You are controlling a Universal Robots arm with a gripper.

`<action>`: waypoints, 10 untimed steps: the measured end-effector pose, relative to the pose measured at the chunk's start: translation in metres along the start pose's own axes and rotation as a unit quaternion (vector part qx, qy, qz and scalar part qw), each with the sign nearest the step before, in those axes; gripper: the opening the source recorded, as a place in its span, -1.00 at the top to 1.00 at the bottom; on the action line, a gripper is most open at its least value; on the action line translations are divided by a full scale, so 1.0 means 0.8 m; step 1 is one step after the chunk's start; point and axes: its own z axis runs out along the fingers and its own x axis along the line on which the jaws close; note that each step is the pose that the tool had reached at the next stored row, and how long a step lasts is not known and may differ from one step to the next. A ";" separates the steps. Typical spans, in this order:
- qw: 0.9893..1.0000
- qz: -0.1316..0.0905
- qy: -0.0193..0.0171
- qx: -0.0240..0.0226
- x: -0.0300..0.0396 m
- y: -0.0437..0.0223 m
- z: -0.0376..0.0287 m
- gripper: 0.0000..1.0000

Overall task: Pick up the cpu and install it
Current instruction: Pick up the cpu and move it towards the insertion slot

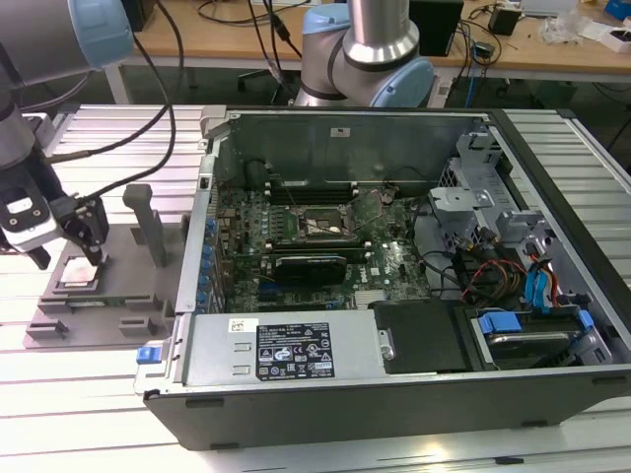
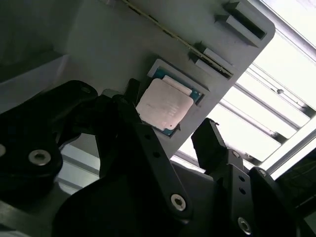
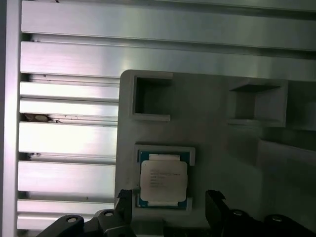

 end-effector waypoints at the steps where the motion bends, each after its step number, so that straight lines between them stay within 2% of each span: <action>1: 1.000 0.000 0.000 0.000 -0.0004 0.0005 0.0026 -0.40; 10: 1.000 0.000 0.000 0.000 -0.0013 0.0106 0.0267 -0.40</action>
